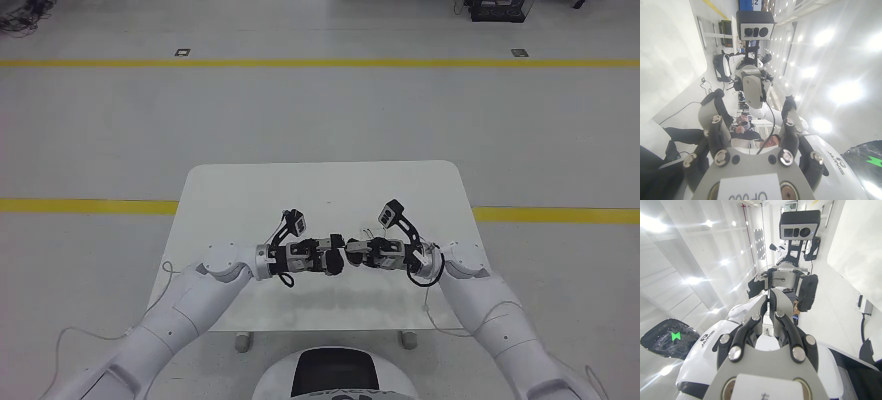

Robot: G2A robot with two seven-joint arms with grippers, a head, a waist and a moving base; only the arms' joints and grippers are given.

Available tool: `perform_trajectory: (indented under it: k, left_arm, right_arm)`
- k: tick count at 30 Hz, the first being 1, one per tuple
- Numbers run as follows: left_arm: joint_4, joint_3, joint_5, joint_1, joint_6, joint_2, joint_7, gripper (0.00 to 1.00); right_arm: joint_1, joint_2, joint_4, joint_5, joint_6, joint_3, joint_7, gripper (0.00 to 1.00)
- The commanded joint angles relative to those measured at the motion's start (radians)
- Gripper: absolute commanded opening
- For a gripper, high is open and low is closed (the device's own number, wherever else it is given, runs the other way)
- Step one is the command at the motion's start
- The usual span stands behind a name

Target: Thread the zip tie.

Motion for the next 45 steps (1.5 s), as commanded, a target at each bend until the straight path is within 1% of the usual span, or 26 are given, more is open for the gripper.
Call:
perform_trajectory:
  k: [1,3,5,11,22,25,36,45]
  left_arm:
    - [0.001,-0.002,0.005,0.001,0.0,0.0,0.001,0.31]
    - [0.001,-0.003,0.009,0.001,0.001,0.001,0.002,0.27]
    - [0.003,-0.005,0.013,0.001,0.001,0.001,0.003,0.27]
    - [0.003,-0.01,0.03,0.002,0.001,0.002,0.01,0.2]
    - [-0.005,-0.015,0.063,0.004,0.005,0.004,0.02,0.16]
    - [-0.006,-0.015,0.068,0.005,0.005,0.004,0.02,0.14]
    - [-0.006,-0.014,0.081,0.007,0.008,0.003,0.022,0.13]
    - [-0.005,-0.011,0.087,0.005,0.014,0.002,0.02,0.07]
  right_arm:
    - [-0.002,0.002,-0.004,-0.01,0.005,0.0,-0.006,0.0]
    - [-0.003,0.004,-0.006,-0.02,0.01,-0.001,-0.01,0.0]
    - [-0.003,0.006,-0.006,-0.03,0.018,-0.001,-0.013,0.0]
    - [-0.003,0.013,-0.004,-0.051,0.038,0.002,-0.021,0.0]
    - [0.003,0.021,0.0,-0.082,0.072,-0.007,-0.026,0.0]
    - [0.006,0.022,0.004,-0.086,0.076,-0.012,-0.032,0.0]
    - [0.014,0.024,0.011,-0.088,0.085,-0.026,-0.043,0.0]
    - [0.017,0.026,0.01,-0.085,0.08,-0.036,-0.042,0.0]
